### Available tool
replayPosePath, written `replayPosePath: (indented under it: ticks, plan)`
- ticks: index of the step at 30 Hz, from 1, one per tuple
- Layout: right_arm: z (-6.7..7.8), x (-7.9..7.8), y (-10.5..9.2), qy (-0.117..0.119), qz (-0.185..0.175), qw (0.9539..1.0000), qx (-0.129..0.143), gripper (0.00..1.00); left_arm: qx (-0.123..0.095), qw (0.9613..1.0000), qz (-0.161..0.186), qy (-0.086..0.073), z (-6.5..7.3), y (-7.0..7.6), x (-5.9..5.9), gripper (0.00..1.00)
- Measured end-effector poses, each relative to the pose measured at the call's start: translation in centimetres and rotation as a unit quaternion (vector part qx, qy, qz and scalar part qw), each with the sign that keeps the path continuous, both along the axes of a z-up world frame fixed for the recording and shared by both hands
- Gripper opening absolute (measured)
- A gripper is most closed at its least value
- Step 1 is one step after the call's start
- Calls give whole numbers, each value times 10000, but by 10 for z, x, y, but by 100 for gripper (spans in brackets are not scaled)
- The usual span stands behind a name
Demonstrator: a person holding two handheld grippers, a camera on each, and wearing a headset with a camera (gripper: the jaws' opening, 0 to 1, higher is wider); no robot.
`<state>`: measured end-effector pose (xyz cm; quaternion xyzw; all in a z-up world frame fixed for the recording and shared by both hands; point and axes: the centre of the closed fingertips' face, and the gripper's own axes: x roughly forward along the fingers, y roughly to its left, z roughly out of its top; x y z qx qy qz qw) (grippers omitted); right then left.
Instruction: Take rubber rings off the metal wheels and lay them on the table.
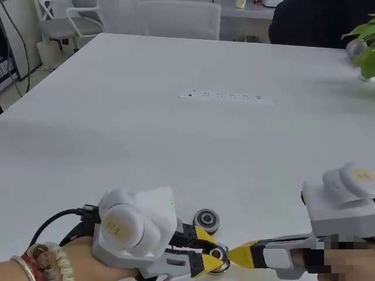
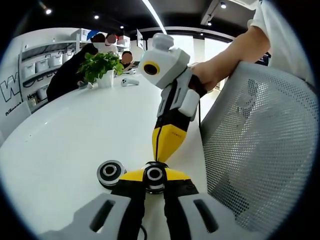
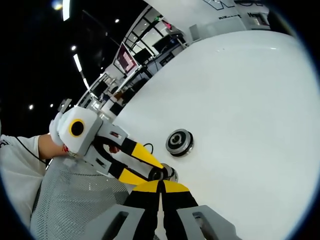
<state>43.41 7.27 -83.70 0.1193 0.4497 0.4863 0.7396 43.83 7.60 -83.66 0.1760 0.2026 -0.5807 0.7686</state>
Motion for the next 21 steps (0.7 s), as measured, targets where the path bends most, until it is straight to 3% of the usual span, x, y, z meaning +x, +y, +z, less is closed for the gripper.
replayPosePath:
  ticks: [10, 21]
  plan:
    - [7, -3, 8, -46, 106, 9997, 197, 0, -5, 10000, 9, 9, 0, 0, 0, 8]
    - [9, -3, 9, -99, 171, 9996, 224, 0, 10, 10000, 40, 40, 0, 0, 0, 8]
